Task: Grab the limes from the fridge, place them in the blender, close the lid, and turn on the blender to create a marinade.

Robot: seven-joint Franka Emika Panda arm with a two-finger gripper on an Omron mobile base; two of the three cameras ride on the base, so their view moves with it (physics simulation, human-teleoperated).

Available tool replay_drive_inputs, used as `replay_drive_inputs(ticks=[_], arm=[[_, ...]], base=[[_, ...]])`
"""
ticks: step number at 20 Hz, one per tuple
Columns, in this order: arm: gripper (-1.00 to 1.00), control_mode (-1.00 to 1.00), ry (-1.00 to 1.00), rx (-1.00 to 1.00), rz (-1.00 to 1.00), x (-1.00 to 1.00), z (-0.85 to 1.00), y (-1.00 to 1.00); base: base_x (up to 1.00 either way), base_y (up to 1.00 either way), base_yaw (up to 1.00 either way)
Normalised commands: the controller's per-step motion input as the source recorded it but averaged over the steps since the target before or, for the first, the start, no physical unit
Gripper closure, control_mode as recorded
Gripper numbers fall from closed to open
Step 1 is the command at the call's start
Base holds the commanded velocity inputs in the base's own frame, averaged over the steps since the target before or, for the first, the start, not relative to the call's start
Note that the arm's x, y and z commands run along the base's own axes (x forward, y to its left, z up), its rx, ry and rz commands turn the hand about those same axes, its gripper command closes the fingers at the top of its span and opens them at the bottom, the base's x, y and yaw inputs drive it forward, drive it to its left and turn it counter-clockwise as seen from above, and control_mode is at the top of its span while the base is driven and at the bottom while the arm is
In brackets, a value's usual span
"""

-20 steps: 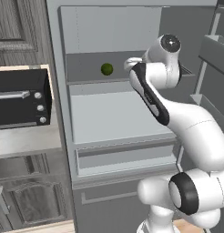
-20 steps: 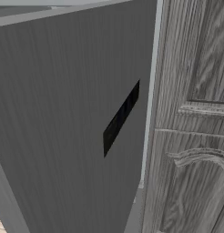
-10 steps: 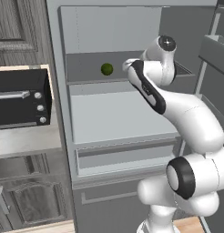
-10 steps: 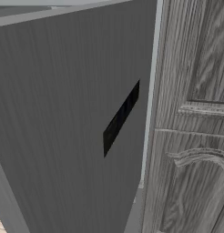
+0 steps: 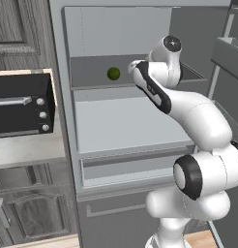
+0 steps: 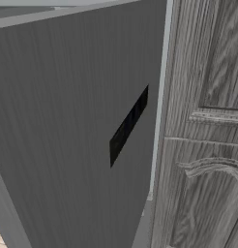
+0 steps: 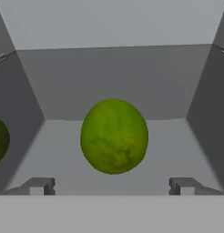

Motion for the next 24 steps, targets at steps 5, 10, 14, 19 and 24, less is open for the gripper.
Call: replay_drive_inputs(ticks=[5,10,14,19,24], arm=[[-1.0,-1.0,0.01,-0.02,0.0,0.37,-0.03,0.0],[-1.0,-1.0,0.04,-0.01,0.0,0.24,-0.08,0.0],[-1.0,-1.0,0.04,-0.02,0.0,0.09,-0.16,0.0],[-1.0,-1.0,0.02,-0.01,0.0,0.15,-0.13,0.0],[1.0,-1.0,0.01,-0.02,0.0,0.11,-0.13,0.02]], base=[[0.0,0.0,0.0],[0.0,0.0,0.0],[0.0,0.0,0.0],[0.0,0.0,0.0],[0.0,0.0,0.0]])
